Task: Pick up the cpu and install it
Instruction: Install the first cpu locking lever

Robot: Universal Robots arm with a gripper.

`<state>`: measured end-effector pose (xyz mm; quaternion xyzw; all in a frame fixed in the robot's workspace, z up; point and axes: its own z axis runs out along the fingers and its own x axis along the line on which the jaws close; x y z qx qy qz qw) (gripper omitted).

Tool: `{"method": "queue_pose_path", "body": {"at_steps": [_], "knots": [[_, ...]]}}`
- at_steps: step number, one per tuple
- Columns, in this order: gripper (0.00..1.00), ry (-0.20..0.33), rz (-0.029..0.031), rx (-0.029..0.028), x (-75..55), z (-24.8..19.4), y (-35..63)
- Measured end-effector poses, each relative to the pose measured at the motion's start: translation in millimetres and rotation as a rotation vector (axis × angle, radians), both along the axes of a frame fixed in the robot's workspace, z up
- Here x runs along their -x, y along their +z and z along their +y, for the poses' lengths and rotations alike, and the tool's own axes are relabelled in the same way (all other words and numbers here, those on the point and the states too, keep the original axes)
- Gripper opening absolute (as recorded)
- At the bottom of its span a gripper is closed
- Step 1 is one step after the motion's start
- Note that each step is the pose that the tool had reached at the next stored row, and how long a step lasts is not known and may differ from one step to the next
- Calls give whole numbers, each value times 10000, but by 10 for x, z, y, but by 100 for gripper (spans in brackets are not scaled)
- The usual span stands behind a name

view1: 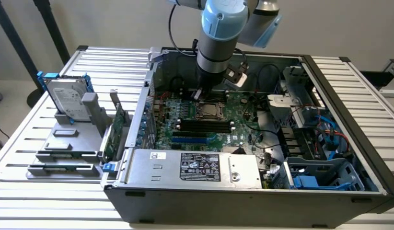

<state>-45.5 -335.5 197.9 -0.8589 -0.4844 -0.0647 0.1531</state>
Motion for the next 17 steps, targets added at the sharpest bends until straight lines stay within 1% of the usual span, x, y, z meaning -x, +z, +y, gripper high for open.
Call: {"method": "queue_pose_path", "body": {"at_steps": [7,11,17], "knots": [[11,2,42,34,-5,23,-8],[11,1,78,50,-13,25,-10],[11,1,107,52,-63,26,-14]]}}
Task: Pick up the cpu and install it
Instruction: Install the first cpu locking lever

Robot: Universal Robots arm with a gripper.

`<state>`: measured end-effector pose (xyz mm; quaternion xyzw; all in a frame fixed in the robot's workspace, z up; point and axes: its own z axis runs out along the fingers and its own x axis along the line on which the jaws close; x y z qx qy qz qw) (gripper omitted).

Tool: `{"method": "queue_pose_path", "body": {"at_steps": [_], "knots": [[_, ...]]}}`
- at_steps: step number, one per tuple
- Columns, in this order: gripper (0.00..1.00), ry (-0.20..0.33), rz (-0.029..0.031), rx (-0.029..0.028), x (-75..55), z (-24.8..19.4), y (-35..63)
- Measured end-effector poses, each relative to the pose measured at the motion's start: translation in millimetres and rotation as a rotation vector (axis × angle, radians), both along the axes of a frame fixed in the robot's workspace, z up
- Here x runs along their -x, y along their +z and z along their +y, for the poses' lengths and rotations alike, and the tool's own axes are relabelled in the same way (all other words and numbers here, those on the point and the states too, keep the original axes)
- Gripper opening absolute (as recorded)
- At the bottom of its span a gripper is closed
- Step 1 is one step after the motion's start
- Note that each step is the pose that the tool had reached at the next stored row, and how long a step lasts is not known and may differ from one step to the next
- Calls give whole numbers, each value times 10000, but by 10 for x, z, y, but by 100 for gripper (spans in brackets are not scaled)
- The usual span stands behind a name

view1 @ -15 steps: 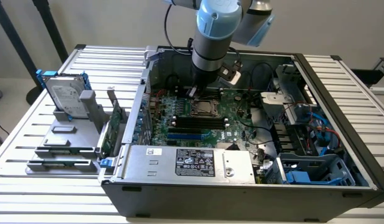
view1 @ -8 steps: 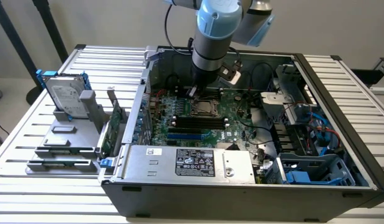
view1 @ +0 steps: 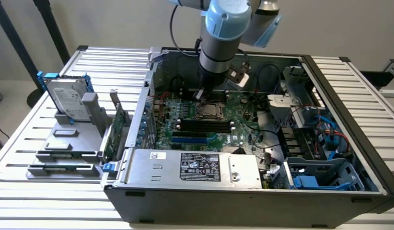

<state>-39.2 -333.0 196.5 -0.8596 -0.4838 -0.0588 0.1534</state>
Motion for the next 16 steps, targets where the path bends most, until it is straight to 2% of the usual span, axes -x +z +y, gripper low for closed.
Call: {"method": "queue_pose_path", "body": {"at_steps": [16], "knots": [[11,-4,27,9,-128,1,-8]]}}
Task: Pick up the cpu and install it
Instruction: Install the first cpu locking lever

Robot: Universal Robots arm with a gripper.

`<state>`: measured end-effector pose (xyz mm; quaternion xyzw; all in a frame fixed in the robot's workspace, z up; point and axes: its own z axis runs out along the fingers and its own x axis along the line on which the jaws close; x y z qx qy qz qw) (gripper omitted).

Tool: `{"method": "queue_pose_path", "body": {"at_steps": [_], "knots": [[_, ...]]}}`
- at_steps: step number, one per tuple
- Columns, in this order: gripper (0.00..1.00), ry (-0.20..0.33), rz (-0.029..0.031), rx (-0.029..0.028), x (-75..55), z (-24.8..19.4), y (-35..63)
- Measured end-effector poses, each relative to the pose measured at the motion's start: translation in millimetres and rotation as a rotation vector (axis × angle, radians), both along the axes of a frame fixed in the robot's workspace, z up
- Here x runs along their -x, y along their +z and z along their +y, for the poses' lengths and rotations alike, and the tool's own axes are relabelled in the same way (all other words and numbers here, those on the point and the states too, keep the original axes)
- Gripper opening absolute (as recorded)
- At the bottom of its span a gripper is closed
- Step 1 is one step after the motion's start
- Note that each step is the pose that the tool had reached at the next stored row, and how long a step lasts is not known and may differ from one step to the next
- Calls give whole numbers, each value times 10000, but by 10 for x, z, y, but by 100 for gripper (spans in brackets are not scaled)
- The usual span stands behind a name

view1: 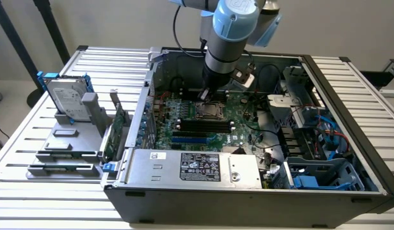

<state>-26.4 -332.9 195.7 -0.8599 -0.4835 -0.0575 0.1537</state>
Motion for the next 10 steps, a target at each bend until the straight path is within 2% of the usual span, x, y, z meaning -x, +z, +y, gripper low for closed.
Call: {"method": "queue_pose_path", "body": {"at_steps": [10], "knots": [[11,-68,6,-1,-3,3,-3]]}}
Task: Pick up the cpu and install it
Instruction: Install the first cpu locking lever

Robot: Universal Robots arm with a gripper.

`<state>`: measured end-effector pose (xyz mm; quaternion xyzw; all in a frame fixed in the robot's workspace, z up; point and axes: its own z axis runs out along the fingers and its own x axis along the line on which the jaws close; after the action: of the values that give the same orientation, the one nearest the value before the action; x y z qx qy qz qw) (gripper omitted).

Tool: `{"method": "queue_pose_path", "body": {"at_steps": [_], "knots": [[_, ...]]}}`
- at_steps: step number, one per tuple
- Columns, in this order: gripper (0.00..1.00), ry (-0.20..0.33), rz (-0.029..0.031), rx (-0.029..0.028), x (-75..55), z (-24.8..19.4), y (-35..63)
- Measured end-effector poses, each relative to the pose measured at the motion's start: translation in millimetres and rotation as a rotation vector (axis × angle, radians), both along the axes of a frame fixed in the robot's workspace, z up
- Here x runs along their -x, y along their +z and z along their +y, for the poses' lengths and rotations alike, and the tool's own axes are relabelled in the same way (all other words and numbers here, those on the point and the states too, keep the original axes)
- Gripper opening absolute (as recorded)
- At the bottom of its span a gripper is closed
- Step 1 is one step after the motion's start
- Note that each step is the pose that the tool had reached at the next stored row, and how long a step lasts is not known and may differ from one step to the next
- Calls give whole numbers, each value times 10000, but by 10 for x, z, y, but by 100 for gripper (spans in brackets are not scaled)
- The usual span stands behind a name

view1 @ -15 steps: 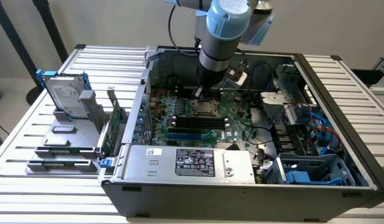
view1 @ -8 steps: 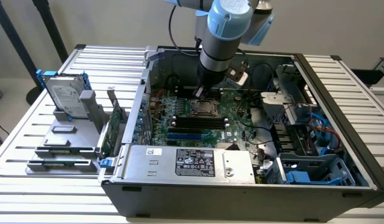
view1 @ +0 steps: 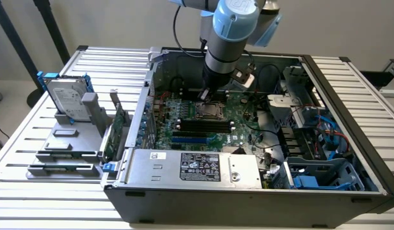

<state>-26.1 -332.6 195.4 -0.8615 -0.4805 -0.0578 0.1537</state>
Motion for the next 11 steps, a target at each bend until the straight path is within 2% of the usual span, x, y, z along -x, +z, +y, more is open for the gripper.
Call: {"method": "queue_pose_path", "body": {"at_steps": [11], "knots": [[11,-65,16,7,-15,4,-3]]}}
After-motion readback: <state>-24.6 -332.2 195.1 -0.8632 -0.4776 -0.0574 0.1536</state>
